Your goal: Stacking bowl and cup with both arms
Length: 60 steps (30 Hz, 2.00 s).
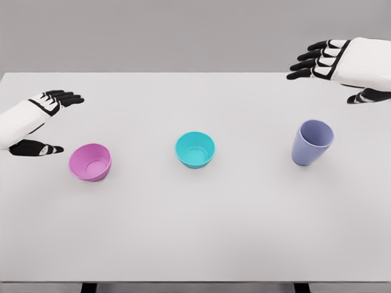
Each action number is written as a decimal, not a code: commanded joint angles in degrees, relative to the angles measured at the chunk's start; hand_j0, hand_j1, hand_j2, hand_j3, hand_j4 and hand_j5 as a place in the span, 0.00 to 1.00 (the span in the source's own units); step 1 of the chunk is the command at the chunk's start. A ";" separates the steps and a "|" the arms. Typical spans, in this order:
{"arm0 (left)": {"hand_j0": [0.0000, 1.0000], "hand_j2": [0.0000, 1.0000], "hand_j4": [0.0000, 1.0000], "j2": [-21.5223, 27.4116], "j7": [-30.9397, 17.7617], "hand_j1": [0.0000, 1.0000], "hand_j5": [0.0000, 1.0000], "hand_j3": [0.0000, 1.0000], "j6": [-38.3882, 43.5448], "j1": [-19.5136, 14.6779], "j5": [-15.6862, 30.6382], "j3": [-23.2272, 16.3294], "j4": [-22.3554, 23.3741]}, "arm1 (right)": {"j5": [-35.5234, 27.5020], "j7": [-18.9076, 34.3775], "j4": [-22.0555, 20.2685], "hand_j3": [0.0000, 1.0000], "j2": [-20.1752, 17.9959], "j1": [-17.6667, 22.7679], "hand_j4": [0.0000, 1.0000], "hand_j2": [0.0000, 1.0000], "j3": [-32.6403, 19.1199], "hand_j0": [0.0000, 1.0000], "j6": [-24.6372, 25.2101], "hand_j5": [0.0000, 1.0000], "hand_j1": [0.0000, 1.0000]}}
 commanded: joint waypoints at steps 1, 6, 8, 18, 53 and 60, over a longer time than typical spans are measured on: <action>1.00 1.00 1.00 -0.65 -0.01 1.00 1.00 1.00 0.03 0.00 0.15 0.22 0.76 | -0.17 -0.01 -0.13 1.00 -0.14 0.00 1.00 1.00 0.01 1.00 0.15 1.00 1.00; 1.00 1.00 1.00 -0.65 -0.01 1.00 1.00 1.00 0.03 0.00 0.15 0.31 0.67 | -0.26 -0.01 -0.13 1.00 0.30 0.53 1.00 1.00 -0.07 1.00 0.15 1.00 1.00; 1.00 1.00 1.00 -0.65 -0.01 1.00 1.00 1.00 0.03 0.26 0.06 0.74 0.85 | -0.26 -0.01 -0.13 1.00 0.22 0.35 1.00 1.00 -0.42 1.00 0.15 1.00 1.00; 1.00 1.00 1.00 16.58 -22.36 1.00 1.00 1.00 0.03 -6.06 16.05 -11.03 -7.94 | -0.70 -0.01 -0.13 1.00 -1.45 1.23 1.00 1.00 -0.34 1.00 0.15 1.00 1.00; 1.00 1.00 1.00 7.61 -22.36 1.00 1.00 1.00 7.44 -19.60 -5.92 -25.45 -6.27 | -13.71 -0.01 -0.22 1.00 -7.52 4.75 1.00 1.00 -4.73 1.00 0.15 1.00 1.00; 1.00 1.00 1.00 7.96 -22.36 1.00 1.00 1.00 7.35 -19.42 -5.74 -25.45 -6.27 | -13.71 -0.01 -0.13 1.00 -8.22 5.71 1.00 1.00 -4.73 1.00 0.15 1.00 1.00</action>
